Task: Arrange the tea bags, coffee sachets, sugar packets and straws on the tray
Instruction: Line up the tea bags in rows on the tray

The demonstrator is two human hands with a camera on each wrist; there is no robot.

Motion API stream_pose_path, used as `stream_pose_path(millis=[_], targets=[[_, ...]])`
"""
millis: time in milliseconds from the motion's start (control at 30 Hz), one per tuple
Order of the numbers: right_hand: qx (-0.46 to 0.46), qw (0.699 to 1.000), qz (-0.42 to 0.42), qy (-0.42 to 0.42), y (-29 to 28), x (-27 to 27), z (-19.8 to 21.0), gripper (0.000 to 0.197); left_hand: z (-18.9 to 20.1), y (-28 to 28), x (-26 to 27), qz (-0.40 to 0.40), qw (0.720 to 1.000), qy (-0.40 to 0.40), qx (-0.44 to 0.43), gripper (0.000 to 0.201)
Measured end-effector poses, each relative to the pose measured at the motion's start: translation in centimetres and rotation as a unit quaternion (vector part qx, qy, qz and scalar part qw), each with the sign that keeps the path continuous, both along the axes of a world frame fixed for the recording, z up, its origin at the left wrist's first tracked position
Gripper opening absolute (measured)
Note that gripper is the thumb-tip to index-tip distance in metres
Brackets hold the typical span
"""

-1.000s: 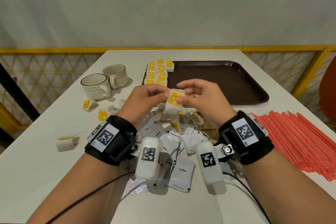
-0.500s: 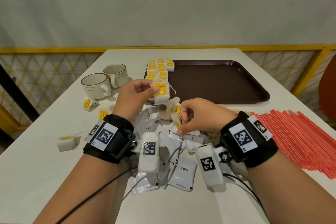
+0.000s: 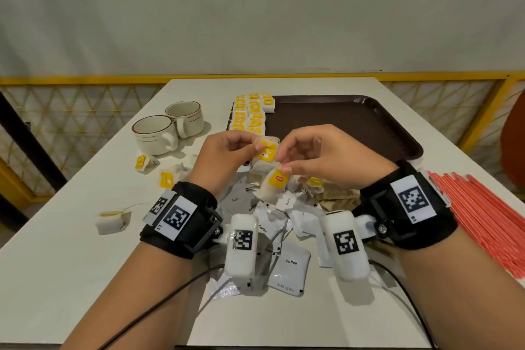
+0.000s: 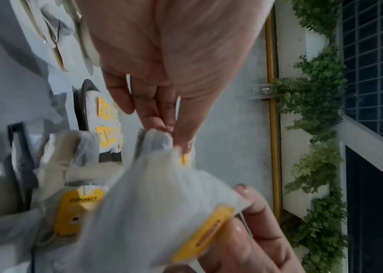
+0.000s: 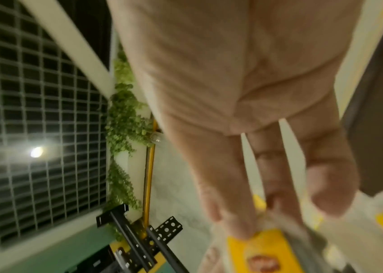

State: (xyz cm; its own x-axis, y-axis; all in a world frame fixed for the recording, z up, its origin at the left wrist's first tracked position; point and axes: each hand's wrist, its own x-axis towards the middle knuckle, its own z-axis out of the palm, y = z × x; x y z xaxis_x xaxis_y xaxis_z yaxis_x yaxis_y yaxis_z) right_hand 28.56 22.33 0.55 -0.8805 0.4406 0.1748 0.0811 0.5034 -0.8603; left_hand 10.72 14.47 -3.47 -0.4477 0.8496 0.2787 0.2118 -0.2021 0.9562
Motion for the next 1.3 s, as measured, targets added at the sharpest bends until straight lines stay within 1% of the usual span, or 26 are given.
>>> stream_pose_path(millis=[100,167,233,400,500,533,600,667,767,833,933,1000,1067,1133,1200,1233,1300], targets=[[-0.088,0.995,0.032,0.041,0.0,0.4,-0.4,0.021,0.0,0.0,0.1,-0.027,1.0,0.007,-0.011,0.007],[-0.107,0.992,0.045,0.056,0.2,0.6,-0.5,0.032,0.0,-0.1,0.2,-0.036,0.999,0.017,-0.015,0.009],[-0.105,0.992,0.047,0.054,0.2,0.7,-0.5,0.034,0.0,-0.1,0.3,-0.037,0.999,0.03,-0.017,0.01],[-0.094,0.994,0.026,0.057,0.0,0.6,-0.7,0.022,0.1,-0.1,0.5,-0.032,0.999,0.023,-0.009,0.012],[-0.055,0.997,-0.013,0.056,0.2,0.4,-1.0,0.02,0.1,-0.1,0.6,-0.04,0.999,0.024,-0.01,0.01],[-0.062,0.996,-0.006,0.058,0.1,0.3,-1.0,0.021,0.1,-0.1,0.6,-0.04,0.999,0.025,-0.011,0.01],[-0.121,0.989,0.025,0.077,-0.2,0.3,-0.9,0.023,0.1,-0.2,0.6,-0.039,0.999,0.026,-0.008,0.011],[-0.156,0.982,0.025,0.106,-0.4,0.3,-0.8,0.025,0.1,-0.1,0.6,-0.035,0.999,0.028,-0.008,0.01],[-0.1,0.988,-0.041,0.109,0.3,0.3,-1.0,0.019,0.1,-0.1,0.4,-0.029,0.999,0.02,-0.011,0.009],[-0.094,0.99,-0.047,0.096,0.4,0.3,-1.0,0.017,0.1,-0.1,0.3,-0.028,0.999,0.015,-0.013,0.009],[-0.14,0.984,-0.018,0.105,-0.1,0.3,-0.9,0.02,0.1,-0.2,0.3,-0.03,0.999,0.015,-0.014,0.008],[-0.128,0.985,-0.023,0.109,0.0,0.2,-1.0,0.025,0.1,-0.1,0.2,-0.029,0.999,0.016,-0.017,0.007],[-0.099,0.99,-0.027,0.093,0.2,0.2,-1.1,0.036,0.0,-0.1,0.2,-0.029,0.999,0.014,-0.016,0.007],[-0.125,0.989,0.002,0.076,0.0,0.2,-1.1,0.044,0.0,-0.1,0.3,-0.027,0.999,0.014,-0.012,0.007],[-0.161,0.982,0.027,0.093,-0.2,0.1,-1.2,0.043,0.0,-0.1,0.3,-0.025,0.999,0.022,-0.01,0.007],[-0.161,0.981,0.017,0.106,-0.3,0.0,-1.2,0.041,0.0,-0.1,0.3,-0.026,0.999,0.026,-0.012,0.007],[-0.133,0.983,-0.03,0.124,-0.2,-0.2,-1.5,0.035,0.0,-0.1,0.3,-0.031,0.999,0.03,-0.019,0.006]])
